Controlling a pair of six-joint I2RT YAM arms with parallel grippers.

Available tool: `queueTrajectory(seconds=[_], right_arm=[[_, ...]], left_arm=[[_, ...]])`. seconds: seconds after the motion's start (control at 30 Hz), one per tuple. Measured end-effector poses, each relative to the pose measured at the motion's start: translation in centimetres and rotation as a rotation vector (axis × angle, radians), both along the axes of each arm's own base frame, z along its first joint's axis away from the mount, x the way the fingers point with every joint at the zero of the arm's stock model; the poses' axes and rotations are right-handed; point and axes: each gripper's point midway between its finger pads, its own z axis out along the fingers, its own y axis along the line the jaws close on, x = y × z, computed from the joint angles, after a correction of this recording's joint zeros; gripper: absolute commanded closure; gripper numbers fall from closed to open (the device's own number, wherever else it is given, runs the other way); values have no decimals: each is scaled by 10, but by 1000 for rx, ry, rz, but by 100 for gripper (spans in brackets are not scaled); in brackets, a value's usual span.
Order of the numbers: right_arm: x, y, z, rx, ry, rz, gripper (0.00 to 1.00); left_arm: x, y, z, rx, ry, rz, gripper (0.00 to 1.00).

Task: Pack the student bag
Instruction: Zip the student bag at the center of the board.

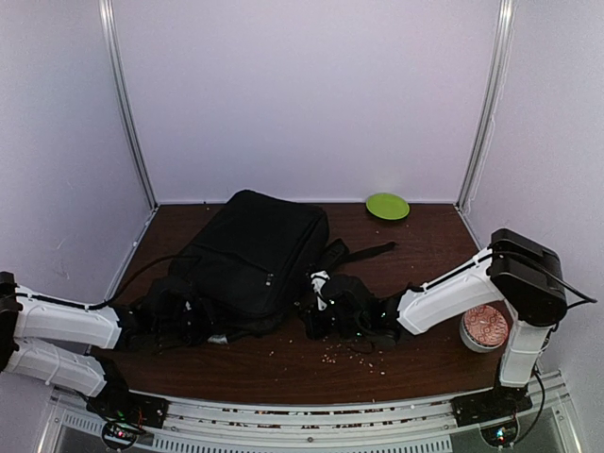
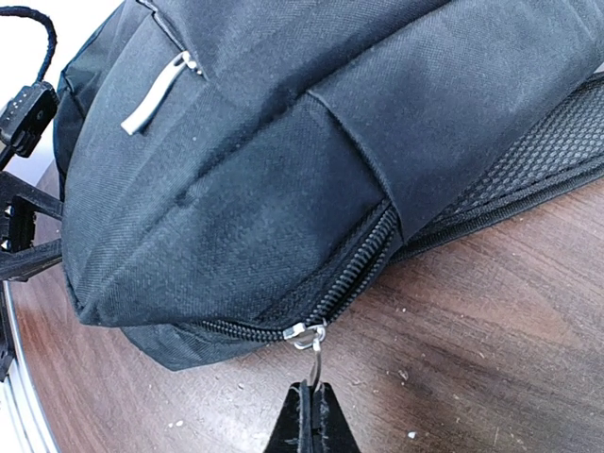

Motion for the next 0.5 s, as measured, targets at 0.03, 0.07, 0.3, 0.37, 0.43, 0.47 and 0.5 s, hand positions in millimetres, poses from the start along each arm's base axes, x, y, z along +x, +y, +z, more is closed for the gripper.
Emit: queueTrajectory(seconds=[0.03, 0.07, 0.3, 0.37, 0.43, 0.47, 0.5], right_arm=[[0, 0, 0, 0, 0, 0, 100], [0, 0, 0, -1, 0, 0, 100], [0, 0, 0, -1, 1, 0, 100], [0, 0, 0, -1, 1, 1, 100], [0, 0, 0, -1, 1, 0, 100], [0, 0, 0, -1, 1, 0, 100], [0, 0, 0, -1, 1, 0, 100]], left_arm=[[0, 0, 0, 1, 2, 0, 100], [0, 0, -1, 2, 2, 0, 100], [-1, 0, -1, 4, 4, -1, 100], [-1, 0, -1, 6, 4, -2, 100], [0, 0, 0, 11, 4, -5, 100], [0, 0, 0, 13, 5, -5, 100], [0, 0, 1, 16, 6, -7, 100]])
